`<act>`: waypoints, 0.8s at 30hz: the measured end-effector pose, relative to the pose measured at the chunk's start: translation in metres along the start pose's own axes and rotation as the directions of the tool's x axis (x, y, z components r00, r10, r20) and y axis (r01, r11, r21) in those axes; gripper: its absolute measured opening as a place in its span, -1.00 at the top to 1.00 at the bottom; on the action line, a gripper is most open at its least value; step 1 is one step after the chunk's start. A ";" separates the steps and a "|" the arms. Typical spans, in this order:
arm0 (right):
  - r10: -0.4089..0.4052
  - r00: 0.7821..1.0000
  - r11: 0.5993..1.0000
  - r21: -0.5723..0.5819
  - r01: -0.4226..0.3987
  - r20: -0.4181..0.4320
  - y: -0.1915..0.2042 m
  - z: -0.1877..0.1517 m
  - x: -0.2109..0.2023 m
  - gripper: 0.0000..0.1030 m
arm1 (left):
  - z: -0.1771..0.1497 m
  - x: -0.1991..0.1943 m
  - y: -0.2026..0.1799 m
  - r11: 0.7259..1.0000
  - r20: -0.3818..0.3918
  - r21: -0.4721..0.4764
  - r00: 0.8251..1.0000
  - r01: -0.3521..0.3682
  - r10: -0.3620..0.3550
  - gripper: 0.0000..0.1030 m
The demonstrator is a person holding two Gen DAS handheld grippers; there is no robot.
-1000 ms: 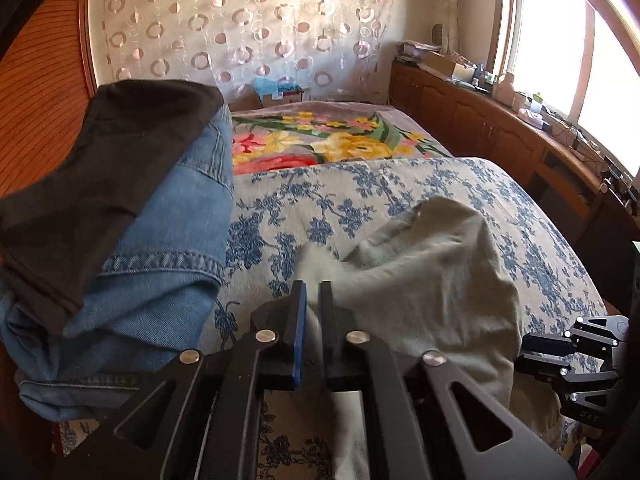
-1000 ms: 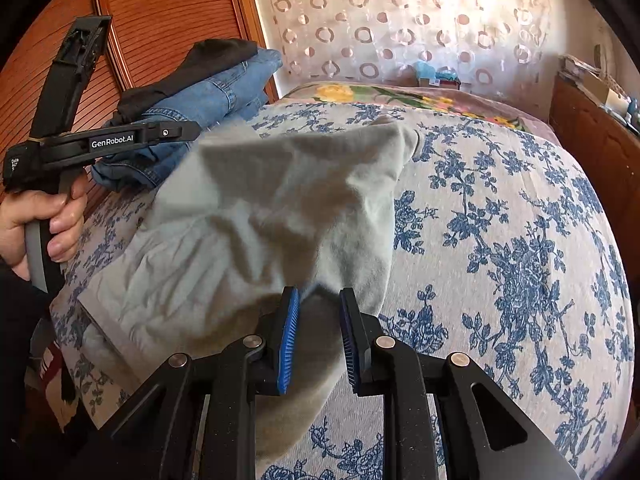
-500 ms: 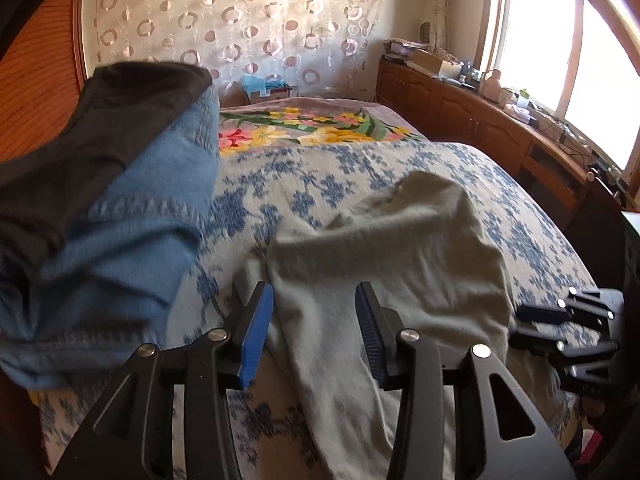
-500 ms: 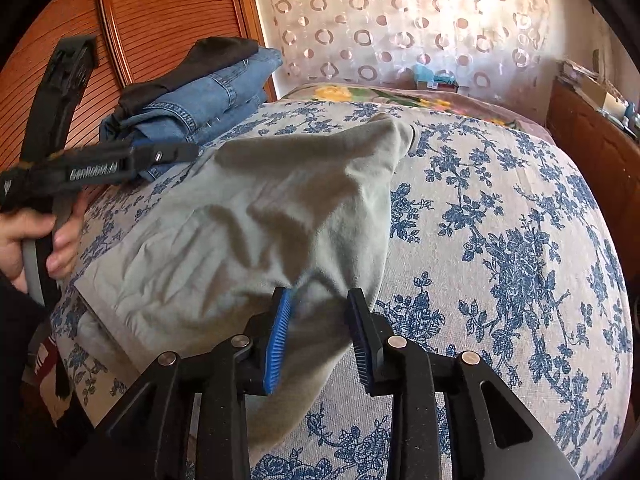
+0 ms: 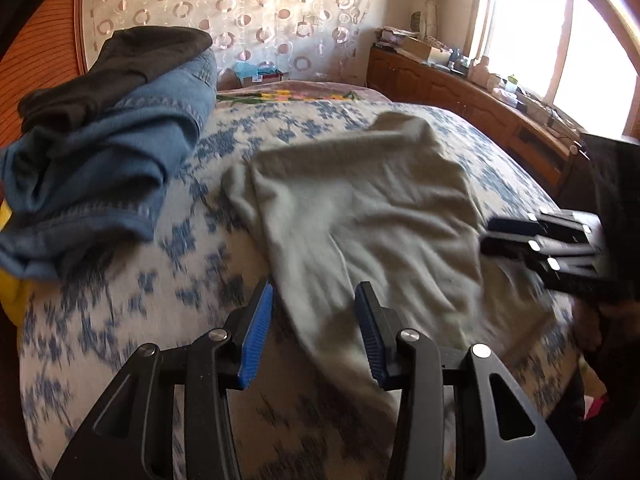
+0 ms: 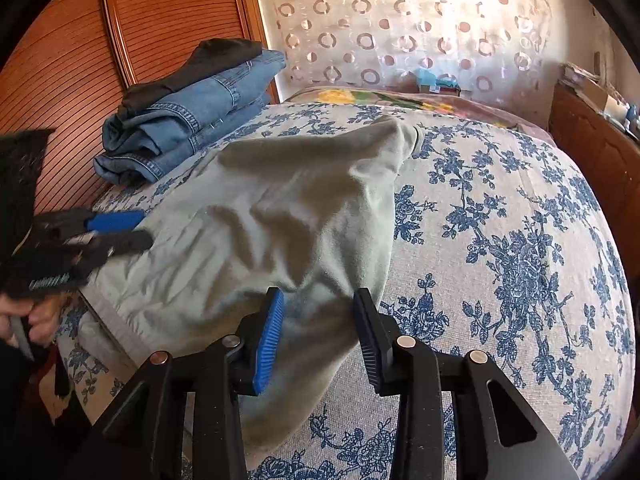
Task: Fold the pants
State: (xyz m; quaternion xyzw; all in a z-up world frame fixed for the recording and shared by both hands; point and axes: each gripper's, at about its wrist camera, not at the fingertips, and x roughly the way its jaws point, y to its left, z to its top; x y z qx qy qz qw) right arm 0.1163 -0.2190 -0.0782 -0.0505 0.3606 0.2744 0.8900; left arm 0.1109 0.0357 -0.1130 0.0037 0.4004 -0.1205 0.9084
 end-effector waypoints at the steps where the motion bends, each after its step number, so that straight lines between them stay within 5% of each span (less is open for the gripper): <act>1: 0.000 1.000 1.000 0.000 0.000 0.000 0.000 0.000 0.000 0.27 | -0.005 -0.004 -0.002 1.000 0.001 0.000 1.000 0.001 -0.001 0.15; 11: -0.055 0.998 0.999 -0.001 0.055 0.009 0.004 -0.001 -0.010 0.26 | -0.034 -0.029 -0.012 0.999 0.018 -0.023 1.000 0.024 -0.024 0.20; 19: 0.002 1.000 0.998 -0.062 -0.001 0.016 0.026 -0.017 -0.042 0.23 | -0.040 -0.042 -0.018 0.999 0.047 -0.026 0.998 0.043 -0.042 0.78; 24: 0.017 1.000 0.999 -0.043 -0.016 0.012 0.023 -0.023 -0.051 0.23 | -0.036 -0.052 -0.029 0.999 0.060 0.011 0.997 0.052 -0.052 0.84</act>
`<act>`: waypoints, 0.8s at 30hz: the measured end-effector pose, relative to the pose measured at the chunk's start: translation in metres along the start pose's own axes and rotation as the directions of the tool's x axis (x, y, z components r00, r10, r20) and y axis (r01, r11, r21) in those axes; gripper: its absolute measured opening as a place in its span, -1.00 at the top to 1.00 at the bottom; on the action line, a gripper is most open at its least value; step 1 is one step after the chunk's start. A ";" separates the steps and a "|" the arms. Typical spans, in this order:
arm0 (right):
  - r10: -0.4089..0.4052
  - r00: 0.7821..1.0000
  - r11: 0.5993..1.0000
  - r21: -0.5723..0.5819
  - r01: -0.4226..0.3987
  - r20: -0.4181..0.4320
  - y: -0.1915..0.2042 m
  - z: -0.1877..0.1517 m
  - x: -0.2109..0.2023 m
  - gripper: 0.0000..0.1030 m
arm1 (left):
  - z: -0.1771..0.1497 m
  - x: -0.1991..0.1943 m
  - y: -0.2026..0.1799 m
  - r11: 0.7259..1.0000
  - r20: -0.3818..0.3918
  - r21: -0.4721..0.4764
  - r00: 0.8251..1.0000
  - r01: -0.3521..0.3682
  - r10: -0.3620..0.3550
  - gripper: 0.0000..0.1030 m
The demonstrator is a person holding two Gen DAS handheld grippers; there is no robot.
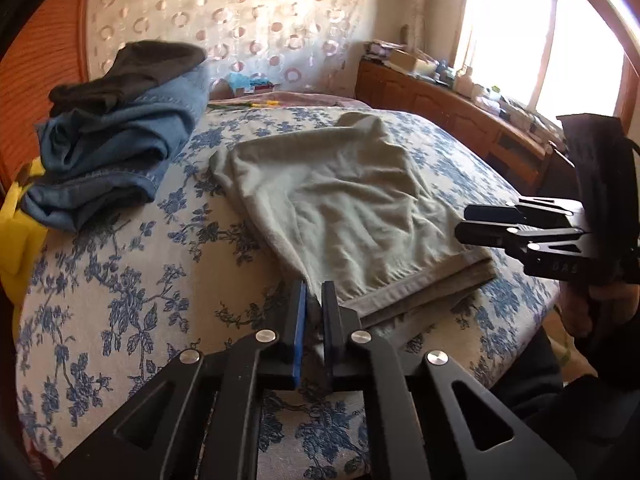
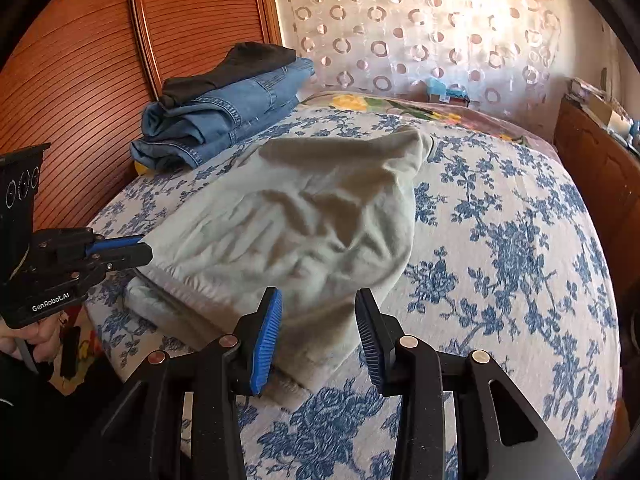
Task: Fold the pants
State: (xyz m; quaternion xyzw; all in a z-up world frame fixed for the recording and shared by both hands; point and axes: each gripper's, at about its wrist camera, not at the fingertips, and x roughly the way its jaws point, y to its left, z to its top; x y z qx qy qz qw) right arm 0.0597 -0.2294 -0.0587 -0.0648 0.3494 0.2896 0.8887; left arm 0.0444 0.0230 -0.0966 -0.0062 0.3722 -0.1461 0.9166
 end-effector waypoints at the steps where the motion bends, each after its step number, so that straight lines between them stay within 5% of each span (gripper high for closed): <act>1: 0.003 1.000 1.000 0.005 -0.003 0.000 -0.001 -0.002 -0.002 0.23 | 0.002 -0.002 -0.001 1.000 0.006 0.001 1.000 0.004 -0.004 0.84; 10: -0.009 1.000 1.000 0.021 0.009 0.002 -0.004 -0.012 -0.020 0.23 | 0.007 -0.028 -0.007 1.000 0.023 -0.024 1.000 0.017 -0.016 0.85; 17: -0.015 1.000 0.999 0.031 0.015 -0.001 -0.008 -0.016 -0.028 0.23 | -0.016 -0.010 -0.001 0.998 -0.052 -0.054 0.999 -0.010 0.007 0.85; 24: 0.010 1.000 1.000 0.019 -0.010 -0.014 -0.001 -0.018 -0.026 0.23 | -0.014 -0.013 0.002 0.997 -0.035 -0.073 0.999 0.007 -0.009 0.85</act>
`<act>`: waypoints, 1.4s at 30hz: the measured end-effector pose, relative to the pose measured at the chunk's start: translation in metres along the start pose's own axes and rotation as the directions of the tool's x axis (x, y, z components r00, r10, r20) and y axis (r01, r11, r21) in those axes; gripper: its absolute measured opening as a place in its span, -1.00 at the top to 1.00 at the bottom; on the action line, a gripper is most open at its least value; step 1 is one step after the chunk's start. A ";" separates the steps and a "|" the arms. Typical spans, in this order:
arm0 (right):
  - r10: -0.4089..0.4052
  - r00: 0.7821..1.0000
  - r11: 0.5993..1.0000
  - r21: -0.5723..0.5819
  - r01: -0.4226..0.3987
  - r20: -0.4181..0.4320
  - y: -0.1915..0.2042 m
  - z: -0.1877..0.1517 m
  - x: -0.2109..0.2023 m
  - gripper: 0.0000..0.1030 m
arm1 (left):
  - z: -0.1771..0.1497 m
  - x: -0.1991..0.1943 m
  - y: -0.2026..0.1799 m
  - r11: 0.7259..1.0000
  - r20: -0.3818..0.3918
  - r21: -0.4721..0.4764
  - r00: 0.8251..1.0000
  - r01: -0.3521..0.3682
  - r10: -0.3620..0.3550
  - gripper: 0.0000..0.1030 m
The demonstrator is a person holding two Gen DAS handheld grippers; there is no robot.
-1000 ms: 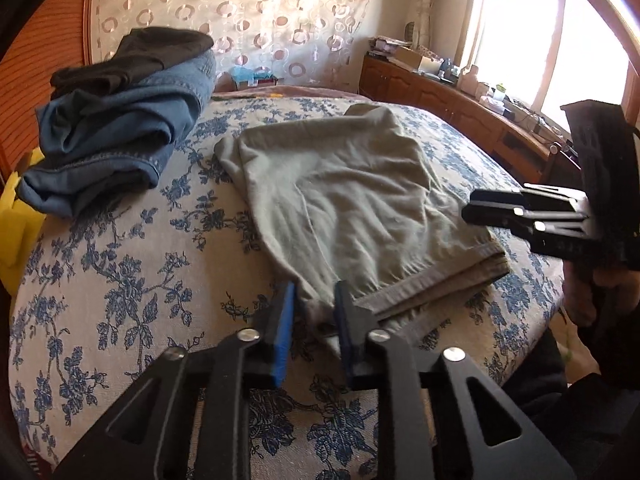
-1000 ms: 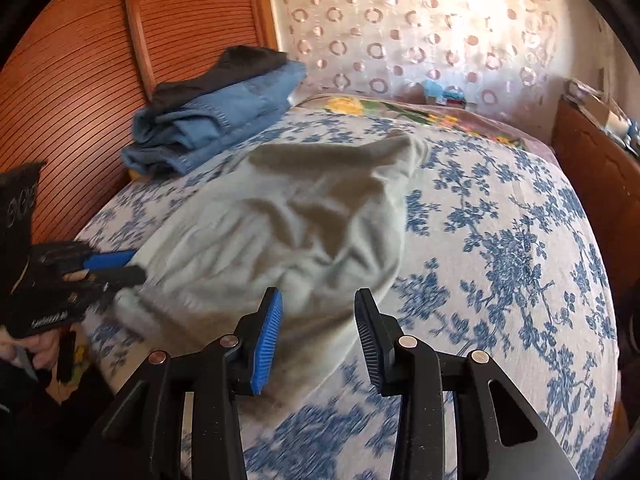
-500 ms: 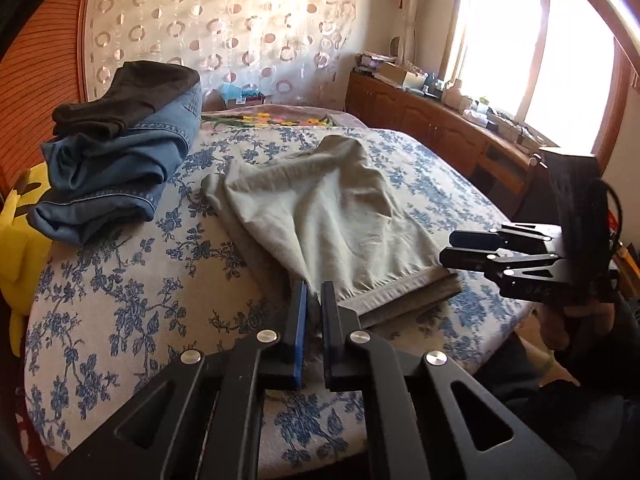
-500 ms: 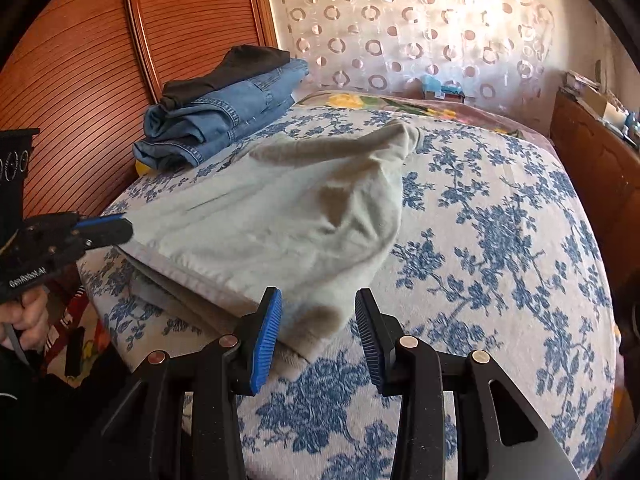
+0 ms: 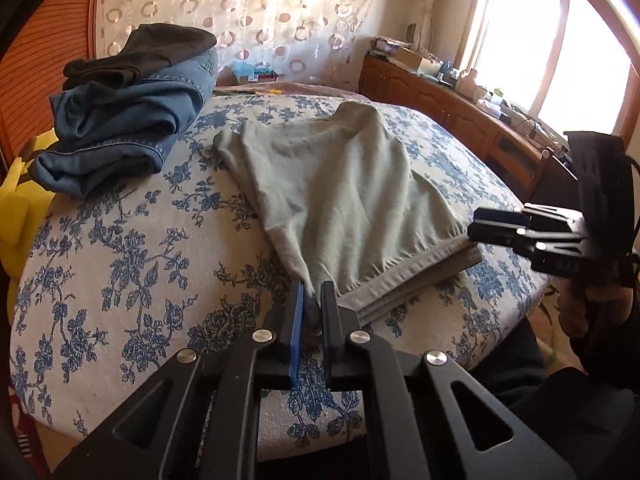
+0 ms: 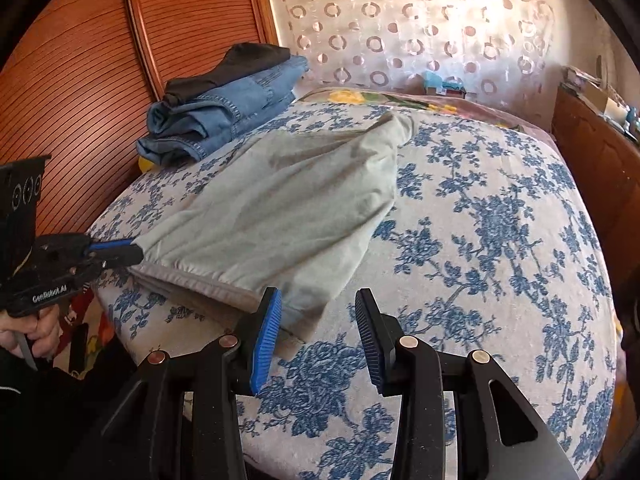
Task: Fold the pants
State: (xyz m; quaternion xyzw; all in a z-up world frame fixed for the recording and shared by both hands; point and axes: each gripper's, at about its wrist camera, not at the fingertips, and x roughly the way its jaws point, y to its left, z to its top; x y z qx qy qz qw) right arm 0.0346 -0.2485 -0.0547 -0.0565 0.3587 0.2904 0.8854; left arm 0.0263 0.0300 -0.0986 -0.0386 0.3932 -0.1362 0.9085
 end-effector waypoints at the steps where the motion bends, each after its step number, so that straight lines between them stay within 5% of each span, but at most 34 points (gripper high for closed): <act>1: 0.001 1.000 1.000 -0.004 -0.001 -0.001 0.001 0.000 0.000 0.23 | 0.001 0.000 0.001 1.000 0.001 -0.002 1.000 0.003 -0.003 0.76; 10: -0.017 1.000 1.000 -0.026 0.017 0.016 0.000 0.014 0.006 0.23 | 0.034 0.001 0.015 0.999 0.067 0.014 0.997 -0.039 0.038 -0.45; 23: -0.068 0.997 0.997 -0.046 0.069 0.033 -0.029 0.068 0.053 -0.05 | 0.098 0.064 0.037 0.997 0.056 0.051 0.997 -0.060 0.057 -0.45; 29: -0.078 0.997 0.995 -0.063 0.079 0.020 -0.041 0.095 0.083 -0.08 | 0.122 0.091 0.043 0.998 0.022 0.053 0.999 -0.025 0.023 -0.34; 42: -0.047 0.997 0.997 -0.066 0.043 -0.064 -0.052 0.117 0.146 -0.10 | 0.147 0.126 0.061 0.996 -0.006 0.042 0.997 -0.078 0.078 -0.01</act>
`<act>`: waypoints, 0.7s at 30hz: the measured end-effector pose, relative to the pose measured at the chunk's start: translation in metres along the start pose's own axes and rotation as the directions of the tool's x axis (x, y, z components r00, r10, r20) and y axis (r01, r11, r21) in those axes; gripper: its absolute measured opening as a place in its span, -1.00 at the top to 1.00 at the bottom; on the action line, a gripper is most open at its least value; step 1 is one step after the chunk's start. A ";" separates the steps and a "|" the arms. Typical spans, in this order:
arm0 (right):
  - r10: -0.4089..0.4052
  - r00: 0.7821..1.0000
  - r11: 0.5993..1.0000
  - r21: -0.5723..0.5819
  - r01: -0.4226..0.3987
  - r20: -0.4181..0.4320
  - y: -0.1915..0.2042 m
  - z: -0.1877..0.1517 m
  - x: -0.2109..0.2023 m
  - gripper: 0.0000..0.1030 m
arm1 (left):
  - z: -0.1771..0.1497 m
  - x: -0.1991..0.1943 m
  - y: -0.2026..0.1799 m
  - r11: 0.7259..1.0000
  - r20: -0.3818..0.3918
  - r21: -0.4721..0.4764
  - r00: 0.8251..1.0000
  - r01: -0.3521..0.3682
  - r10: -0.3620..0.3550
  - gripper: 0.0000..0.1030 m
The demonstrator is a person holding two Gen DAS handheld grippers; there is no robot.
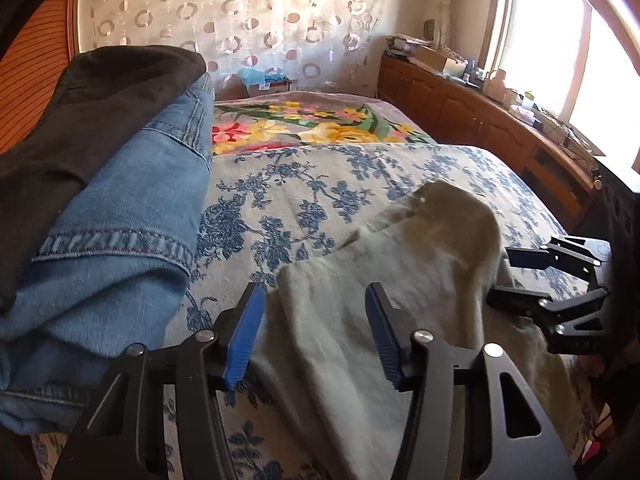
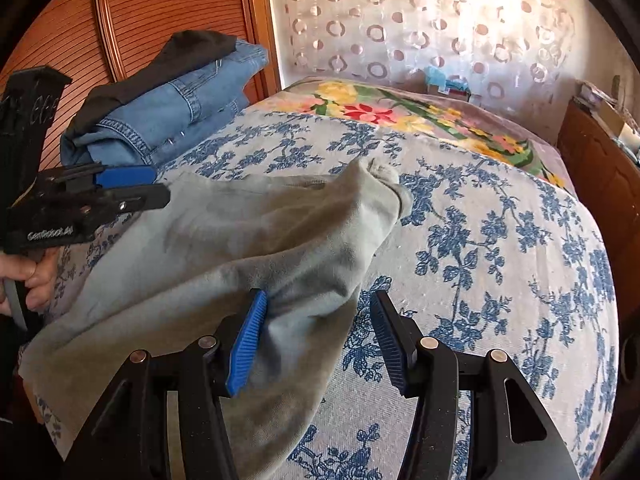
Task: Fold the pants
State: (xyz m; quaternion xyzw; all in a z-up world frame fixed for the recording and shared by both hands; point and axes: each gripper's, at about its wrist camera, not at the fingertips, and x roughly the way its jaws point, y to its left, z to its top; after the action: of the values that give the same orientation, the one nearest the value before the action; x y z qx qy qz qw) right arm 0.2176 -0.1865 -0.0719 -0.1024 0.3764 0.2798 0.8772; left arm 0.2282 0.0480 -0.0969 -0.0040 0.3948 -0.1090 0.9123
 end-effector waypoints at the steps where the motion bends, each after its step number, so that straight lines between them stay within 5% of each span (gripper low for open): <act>1: 0.000 1.000 1.000 0.000 0.000 0.000 0.000 0.001 0.003 -0.11 | 0.001 0.002 0.000 1.000 -0.005 0.003 1.000 -0.004 0.004 0.05; 5: -0.001 1.000 1.000 0.001 0.001 -0.003 -0.001 0.001 0.006 -0.18 | 0.004 0.012 0.000 1.000 -0.033 0.016 0.999 -0.019 0.019 0.21; 17: -0.038 0.999 0.999 -0.026 0.038 -0.018 0.005 -0.002 0.005 -0.55 | 0.006 0.024 0.004 0.999 -0.060 0.017 0.997 -0.042 0.043 0.23; 21: -0.037 0.999 0.999 -0.027 0.036 -0.021 0.006 -0.002 0.006 -0.59 | 0.006 0.021 0.001 0.999 -0.043 0.025 0.999 -0.032 0.033 0.50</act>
State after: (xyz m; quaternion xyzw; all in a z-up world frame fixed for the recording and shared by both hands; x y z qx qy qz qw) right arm 0.2163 -0.1794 -0.0769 -0.1237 0.3800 0.2677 0.8767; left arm 0.2470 0.0443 -0.1079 0.0160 0.4130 -0.0989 0.9052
